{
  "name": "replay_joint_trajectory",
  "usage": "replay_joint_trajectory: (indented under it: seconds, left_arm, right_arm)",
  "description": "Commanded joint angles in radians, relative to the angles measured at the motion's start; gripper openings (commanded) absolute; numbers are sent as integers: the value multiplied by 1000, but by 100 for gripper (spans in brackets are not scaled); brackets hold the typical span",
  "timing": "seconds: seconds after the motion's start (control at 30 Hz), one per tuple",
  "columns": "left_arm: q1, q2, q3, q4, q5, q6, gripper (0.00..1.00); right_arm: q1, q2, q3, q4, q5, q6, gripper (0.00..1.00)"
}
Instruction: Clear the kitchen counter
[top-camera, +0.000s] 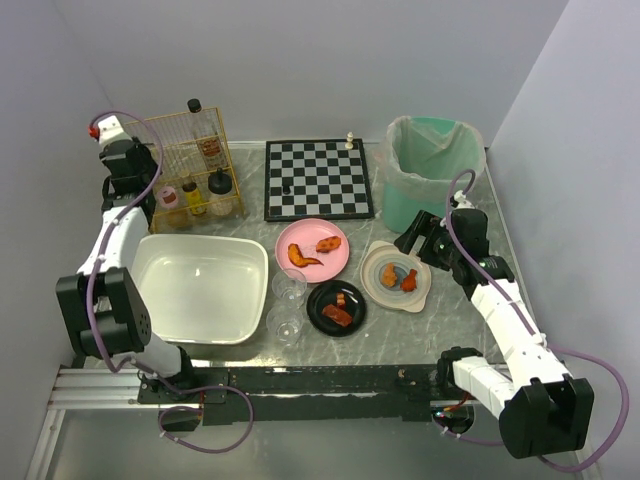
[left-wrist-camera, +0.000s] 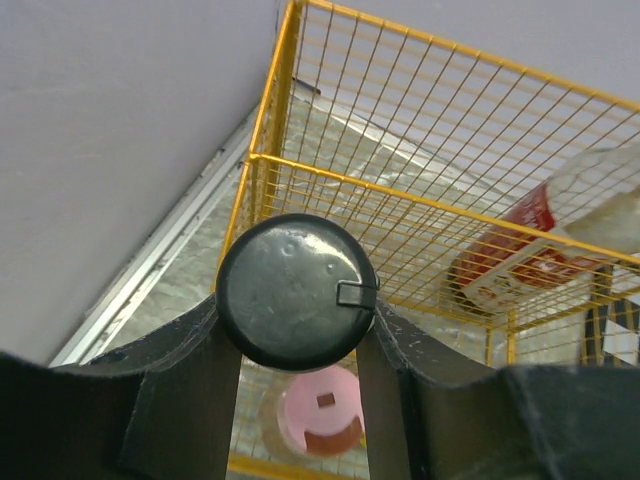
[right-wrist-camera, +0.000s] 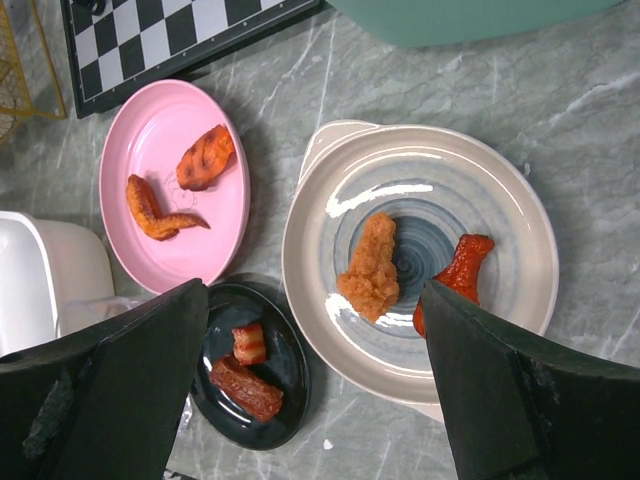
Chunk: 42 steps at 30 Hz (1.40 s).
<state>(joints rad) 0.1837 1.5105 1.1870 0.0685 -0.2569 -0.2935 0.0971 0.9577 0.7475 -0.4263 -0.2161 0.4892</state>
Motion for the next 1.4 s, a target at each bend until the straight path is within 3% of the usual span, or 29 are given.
replay_joint_trajectory:
  seconds: [0.0,0.53,0.7,0.77,0.87,0.97,1.37]
  left_arm:
    - [8,49,-7,158,34,5,1]
    - [2,197,-9,208,61,31,1]
    - [-32,257,11,182,-10,68,2]
    - [-44,281,29,160,-37,80,10]
    - [-56,301,43,140,-64,90,32]
    - [-56,310,51,126,-67,83,44]
    - [-56,364,114,22,-58,68,57]
  right_arm:
    - [-7,1,33,32,3,-6,93]
    - [-5,36,29,47,6,15,93]
    - [-5,38,27,49,3,12,93]
    - [-8,38,27,47,1,9,93]
    - [-7,36,26,47,1,8,93]
    - [-8,39,26,47,0,6,93]
    - [-7,41,30,44,-6,2,93]
